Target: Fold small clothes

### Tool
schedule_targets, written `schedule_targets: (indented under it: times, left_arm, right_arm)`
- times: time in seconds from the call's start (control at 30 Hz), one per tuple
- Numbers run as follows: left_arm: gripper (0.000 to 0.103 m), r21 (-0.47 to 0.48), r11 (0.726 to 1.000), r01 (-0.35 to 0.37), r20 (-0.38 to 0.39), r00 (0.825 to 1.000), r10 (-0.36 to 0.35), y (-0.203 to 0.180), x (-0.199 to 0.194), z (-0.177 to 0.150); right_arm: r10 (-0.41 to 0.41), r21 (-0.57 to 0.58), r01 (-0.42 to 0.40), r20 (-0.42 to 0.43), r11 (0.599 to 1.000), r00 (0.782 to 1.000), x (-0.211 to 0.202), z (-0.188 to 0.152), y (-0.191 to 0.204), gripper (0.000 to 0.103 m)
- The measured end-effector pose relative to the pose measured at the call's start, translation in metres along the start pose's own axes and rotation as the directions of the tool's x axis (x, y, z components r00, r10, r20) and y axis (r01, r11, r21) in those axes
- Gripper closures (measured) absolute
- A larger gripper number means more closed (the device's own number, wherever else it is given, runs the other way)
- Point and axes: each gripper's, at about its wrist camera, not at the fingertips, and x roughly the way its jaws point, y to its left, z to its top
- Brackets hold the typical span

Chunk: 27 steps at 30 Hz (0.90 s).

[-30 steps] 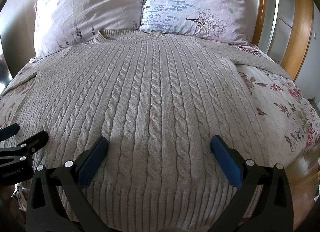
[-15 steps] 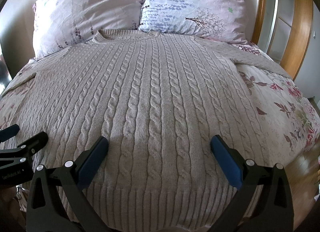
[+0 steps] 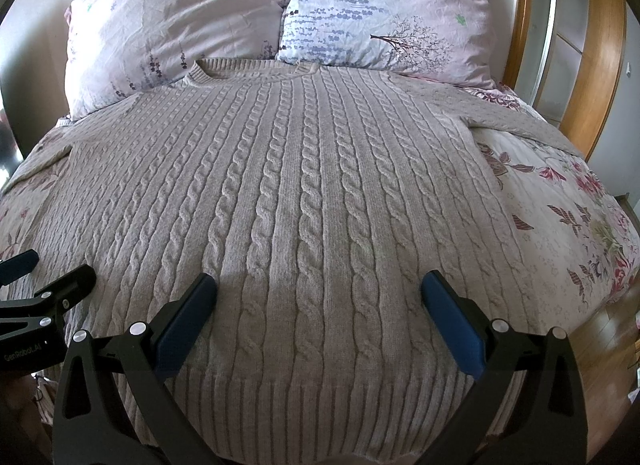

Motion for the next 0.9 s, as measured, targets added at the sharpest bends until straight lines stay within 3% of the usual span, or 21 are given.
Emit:
schedule_targets:
  times: [0.23,0.47,0.63,0.77,0.9]
  left_arm:
    - [0.002,0.003,1.0,0.003,-0.032,0.999,-0.003,-0.001,0.001,0.005]
    - [0.002,0.018,1.0,0.007,-0.064,0.998,-0.005,-0.001,0.006,0.012]
    - [0.002,0.018,0.998,0.065,-0.081,0.995,-0.063,0.005,0.008,0.022]
    - [0.002,-0.006,0.991,0.134,-0.012,0.991,-0.134,0.014,0.005,0.041]
    - [0.002,0.017,0.993,0.12,0.084,0.989,-0.121,0.017,-0.004,0.064]
  right_arm:
    - [0.029,-0.035,-0.029,0.01,0.999,1.0,0.004,0.0,-0.002,0.001]
    - [0.128,-0.118,-0.126,0.012,0.985,0.992,0.01,0.004,-0.006,0.001]
    - [0.18,-0.155,-0.182,-0.026,0.971,0.983,0.016,0.014,-0.012,0.001]
    - [0.17,-0.075,-0.172,-0.025,0.982,0.985,0.022,0.044,-0.042,0.001]
    - [0.17,0.159,-0.17,0.016,0.973,0.985,0.029,0.087,-0.111,0.001]
